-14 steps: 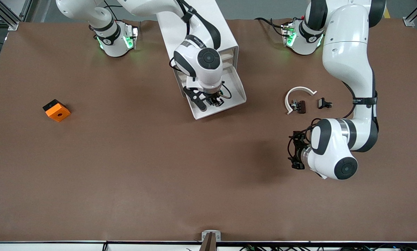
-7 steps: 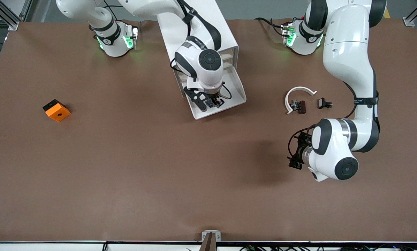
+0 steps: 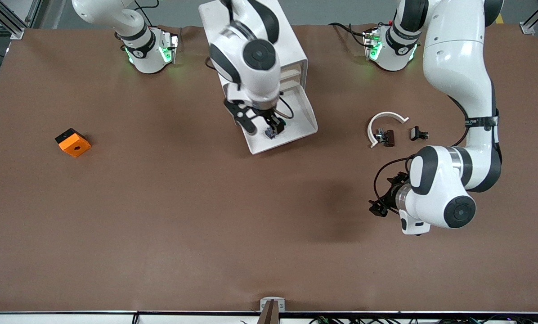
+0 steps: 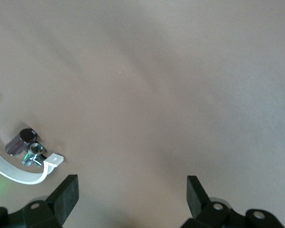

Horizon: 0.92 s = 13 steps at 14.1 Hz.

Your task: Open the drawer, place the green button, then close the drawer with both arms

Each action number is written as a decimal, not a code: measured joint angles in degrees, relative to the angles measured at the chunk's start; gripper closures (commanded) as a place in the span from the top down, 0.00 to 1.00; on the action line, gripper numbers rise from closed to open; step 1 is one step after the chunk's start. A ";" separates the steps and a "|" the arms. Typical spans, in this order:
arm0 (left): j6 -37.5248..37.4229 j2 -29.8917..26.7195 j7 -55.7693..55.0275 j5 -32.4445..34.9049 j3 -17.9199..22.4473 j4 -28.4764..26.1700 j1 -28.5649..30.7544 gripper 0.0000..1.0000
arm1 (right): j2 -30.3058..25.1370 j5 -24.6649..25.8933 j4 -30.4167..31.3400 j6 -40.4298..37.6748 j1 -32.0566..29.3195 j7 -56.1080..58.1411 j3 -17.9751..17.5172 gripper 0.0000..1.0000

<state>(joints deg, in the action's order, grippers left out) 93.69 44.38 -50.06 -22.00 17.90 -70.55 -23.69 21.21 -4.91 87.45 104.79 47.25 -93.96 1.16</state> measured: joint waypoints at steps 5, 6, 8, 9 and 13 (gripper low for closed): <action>0.91 -3.24 11.45 1.55 -0.47 -2.29 -0.97 1.00 | -13.55 -0.01 0.22 -15.55 -10.75 23.70 0.35 1.00; 2.89 -4.85 12.64 1.59 -1.09 -4.55 -1.09 1.00 | -15.47 -0.01 0.81 -17.08 -13.08 29.58 0.40 1.00; 9.86 -9.07 13.88 1.86 -3.49 -11.94 -1.13 1.00 | -19.33 0.00 3.07 -18.35 -18.54 42.28 0.52 1.00; 13.37 -11.25 14.87 2.14 -4.90 -16.25 -1.21 1.00 | -21.20 0.01 4.73 -18.44 -21.61 48.59 0.60 1.00; 18.65 -15.14 17.50 5.17 -8.60 -25.02 -5.12 1.00 | -25.18 0.07 9.30 -17.92 -34.25 70.28 0.76 1.00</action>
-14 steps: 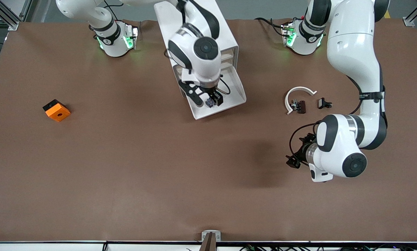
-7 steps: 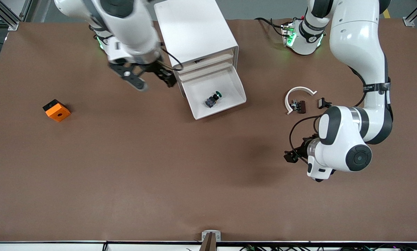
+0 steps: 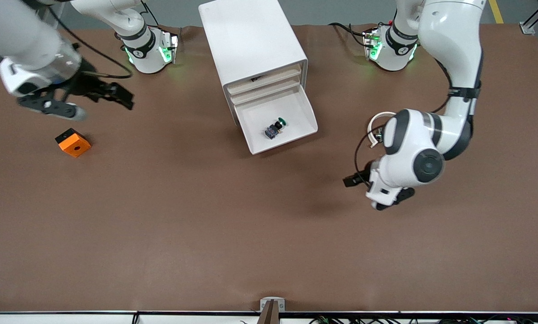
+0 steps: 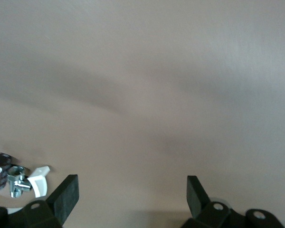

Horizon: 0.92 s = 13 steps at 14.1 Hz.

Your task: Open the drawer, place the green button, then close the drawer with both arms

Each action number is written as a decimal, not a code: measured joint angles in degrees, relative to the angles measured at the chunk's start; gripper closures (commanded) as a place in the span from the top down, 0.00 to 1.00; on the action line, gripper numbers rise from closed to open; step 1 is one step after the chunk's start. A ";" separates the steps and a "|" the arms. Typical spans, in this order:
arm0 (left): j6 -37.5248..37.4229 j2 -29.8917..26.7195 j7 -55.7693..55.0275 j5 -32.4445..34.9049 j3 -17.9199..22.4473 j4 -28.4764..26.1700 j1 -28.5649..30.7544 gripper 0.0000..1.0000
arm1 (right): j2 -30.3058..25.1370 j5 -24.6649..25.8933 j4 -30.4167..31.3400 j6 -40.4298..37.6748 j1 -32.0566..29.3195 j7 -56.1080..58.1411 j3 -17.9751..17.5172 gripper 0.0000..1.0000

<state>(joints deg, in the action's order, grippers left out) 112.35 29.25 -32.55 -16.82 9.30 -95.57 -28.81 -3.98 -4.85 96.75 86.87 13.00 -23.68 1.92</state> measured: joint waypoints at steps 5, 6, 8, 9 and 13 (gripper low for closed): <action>3.57 2.13 -2.48 -0.14 -2.58 -2.00 -6.37 1.00 | -0.03 1.88 0.59 2.95 -9.32 13.44 0.08 1.00; 4.13 3.11 -3.56 -0.45 -2.84 -2.09 -7.92 1.00 | -0.03 3.06 0.49 3.39 -9.37 13.71 -0.01 1.00; 4.82 4.77 -6.16 -2.17 -2.98 -2.10 -11.02 1.00 | -0.07 4.14 -0.07 3.69 -9.36 13.72 -0.55 1.00; 4.91 5.26 -6.91 -3.58 -3.02 -2.09 -12.35 1.00 | -0.11 4.19 -0.47 3.69 -9.36 13.82 -0.67 1.00; 5.01 6.41 -7.82 -6.93 -3.03 -2.09 -17.48 1.00 | -0.15 4.45 -1.51 3.68 -9.97 16.61 -0.57 1.00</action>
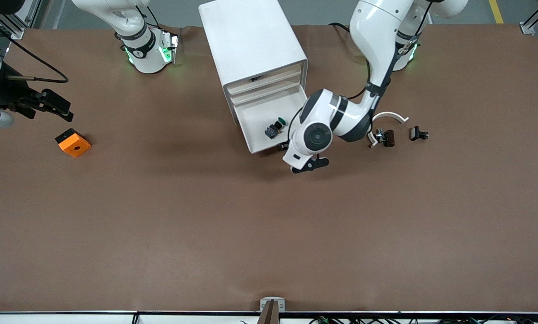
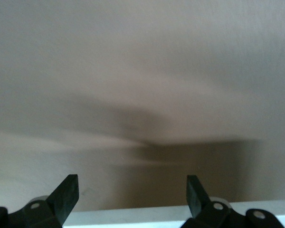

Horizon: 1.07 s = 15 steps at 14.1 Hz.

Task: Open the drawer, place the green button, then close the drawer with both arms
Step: 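Push the drawer shut with the left gripper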

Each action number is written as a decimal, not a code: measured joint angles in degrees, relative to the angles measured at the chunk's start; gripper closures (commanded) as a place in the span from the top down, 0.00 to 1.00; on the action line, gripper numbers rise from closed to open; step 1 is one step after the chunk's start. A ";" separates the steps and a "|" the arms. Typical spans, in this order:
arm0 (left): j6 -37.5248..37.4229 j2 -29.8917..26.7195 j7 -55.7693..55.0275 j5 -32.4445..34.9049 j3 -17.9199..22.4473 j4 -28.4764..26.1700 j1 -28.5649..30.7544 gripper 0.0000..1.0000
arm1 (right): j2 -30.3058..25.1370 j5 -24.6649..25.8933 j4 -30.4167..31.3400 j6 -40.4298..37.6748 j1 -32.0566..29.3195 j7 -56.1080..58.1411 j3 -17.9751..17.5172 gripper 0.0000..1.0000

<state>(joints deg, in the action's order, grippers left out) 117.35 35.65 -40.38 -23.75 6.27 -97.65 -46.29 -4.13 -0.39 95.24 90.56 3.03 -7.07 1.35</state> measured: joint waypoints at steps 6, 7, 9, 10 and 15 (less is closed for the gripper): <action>0.00 0.84 -2.62 -3.75 -0.06 -0.04 -6.67 1.00 | 0.01 0.02 -1.68 -0.02 -0.42 0.51 -0.03 1.00; 0.00 0.84 -2.92 -4.11 -0.14 -0.07 -7.81 1.00 | 0.02 0.03 -1.79 -0.02 -0.43 0.58 -0.03 1.00; -0.01 0.86 -3.21 -5.97 -0.94 -0.30 -9.26 1.00 | 0.04 0.03 -1.82 -0.02 -0.43 0.70 -0.04 1.00; -0.01 0.90 -3.22 -7.04 -1.38 -0.46 -9.58 1.00 | 0.09 0.03 -1.82 -0.02 -0.43 0.75 -0.09 1.00; 0.00 1.53 -3.37 -11.71 -1.70 -0.65 -10.58 1.00 | 0.20 0.03 -1.87 -0.02 -0.43 0.80 -0.15 1.00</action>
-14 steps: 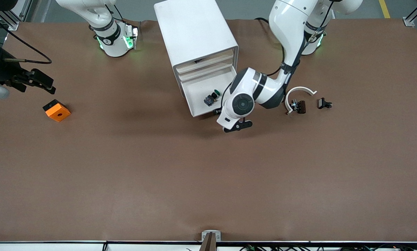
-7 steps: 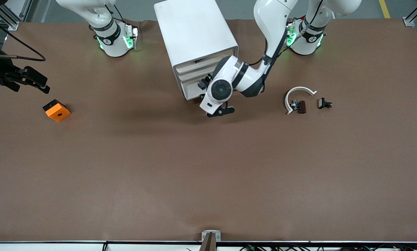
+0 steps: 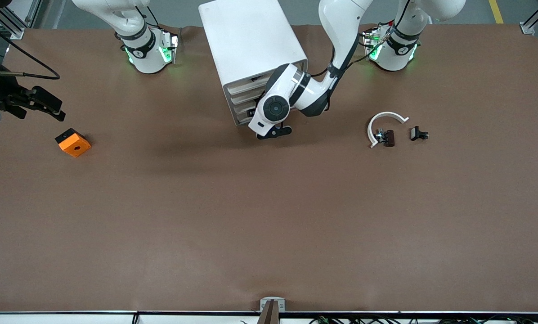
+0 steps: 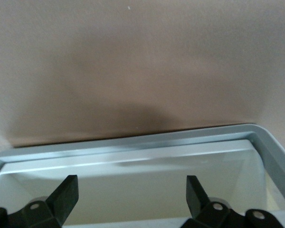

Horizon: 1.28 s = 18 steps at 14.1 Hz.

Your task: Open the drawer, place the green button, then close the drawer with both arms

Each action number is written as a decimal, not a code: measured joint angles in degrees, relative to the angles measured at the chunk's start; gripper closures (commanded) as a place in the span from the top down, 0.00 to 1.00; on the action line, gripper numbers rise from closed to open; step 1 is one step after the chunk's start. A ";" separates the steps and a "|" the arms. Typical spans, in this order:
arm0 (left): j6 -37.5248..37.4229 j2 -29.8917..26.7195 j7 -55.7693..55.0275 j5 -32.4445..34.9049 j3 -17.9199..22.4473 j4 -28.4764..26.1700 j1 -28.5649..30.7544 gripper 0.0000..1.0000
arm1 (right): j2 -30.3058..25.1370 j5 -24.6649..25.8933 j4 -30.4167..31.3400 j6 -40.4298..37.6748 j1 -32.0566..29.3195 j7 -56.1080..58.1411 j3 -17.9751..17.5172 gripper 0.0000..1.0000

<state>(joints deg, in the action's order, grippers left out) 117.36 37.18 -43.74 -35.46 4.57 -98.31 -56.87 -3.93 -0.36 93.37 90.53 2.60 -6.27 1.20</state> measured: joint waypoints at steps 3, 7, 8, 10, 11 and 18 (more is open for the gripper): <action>0.36 0.00 0.00 -0.47 0.69 0.31 0.30 1.00 | 0.00 0.00 -0.07 0.00 0.00 0.00 0.00 1.00; 1.08 -0.50 1.19 8.71 5.73 4.02 5.08 1.00 | 0.00 0.00 -0.16 0.00 0.00 0.00 -0.02 1.00; 0.66 -1.35 1.22 13.81 6.26 5.24 7.54 1.00 | 0.00 0.00 -0.17 0.01 0.00 0.00 -0.03 1.00; -2.18 -4.56 2.59 22.30 6.65 6.99 13.34 1.00 | 0.00 0.00 -0.20 0.01 0.01 0.00 -0.08 1.00; -3.87 -6.53 4.39 25.10 6.74 7.61 16.27 1.00 | 0.00 0.00 -0.21 0.01 0.01 0.00 -0.10 1.00; -9.93 -20.43 15.03 37.28 6.95 9.44 30.10 1.00 | 0.00 0.00 -0.25 0.02 0.02 0.00 -0.16 1.00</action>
<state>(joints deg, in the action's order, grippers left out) 107.43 16.75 -28.72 1.82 11.53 -88.87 -26.77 -3.92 -0.36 93.12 90.55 2.62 -6.27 1.04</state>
